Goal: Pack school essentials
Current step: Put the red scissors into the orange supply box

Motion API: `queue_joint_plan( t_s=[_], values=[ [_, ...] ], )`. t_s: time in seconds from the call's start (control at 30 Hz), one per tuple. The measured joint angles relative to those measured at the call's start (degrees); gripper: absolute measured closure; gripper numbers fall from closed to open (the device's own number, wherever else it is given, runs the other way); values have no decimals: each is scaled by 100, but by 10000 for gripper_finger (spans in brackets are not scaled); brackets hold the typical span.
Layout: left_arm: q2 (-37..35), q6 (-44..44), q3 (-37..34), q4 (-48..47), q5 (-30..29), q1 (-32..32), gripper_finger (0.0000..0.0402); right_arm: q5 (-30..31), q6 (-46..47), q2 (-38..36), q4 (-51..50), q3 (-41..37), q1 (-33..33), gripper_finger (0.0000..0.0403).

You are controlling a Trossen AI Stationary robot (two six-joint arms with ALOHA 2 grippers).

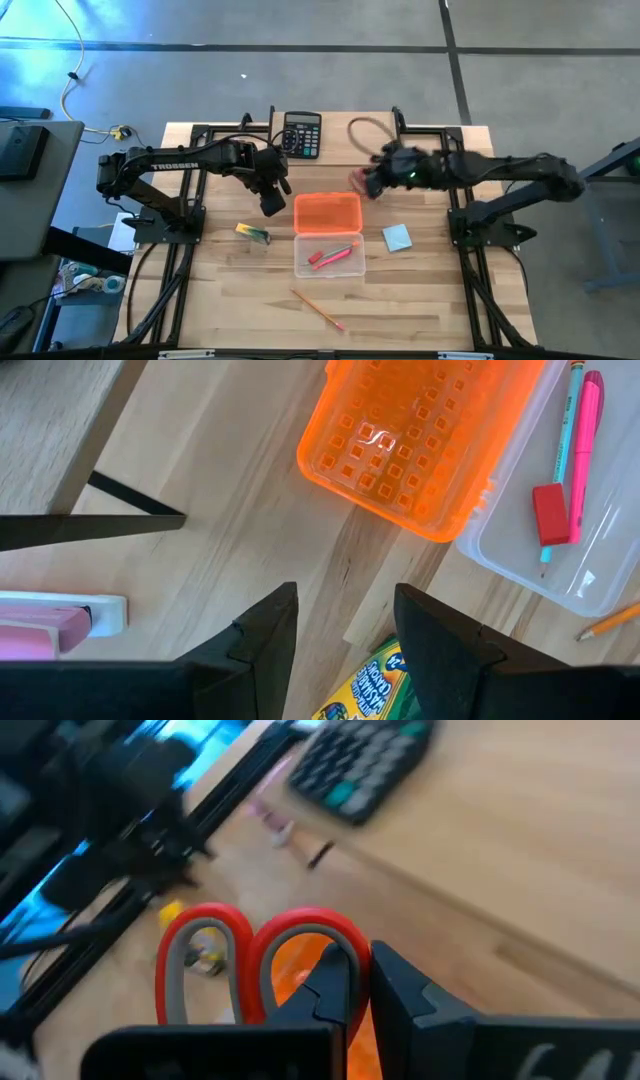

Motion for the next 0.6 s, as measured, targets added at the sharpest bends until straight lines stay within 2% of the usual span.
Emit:
queue_joint_plan(
  t_s=[0.23, 0.6],
  values=[
    [0, 0, 0, -1, 0, -1, 245, -13, 48, 879, 882, 0, 643, 398],
    [0, 0, 0, 0, 1, -1, 245, -63, 116, 2015, 1926, 2, 1164, 398]
  ],
)
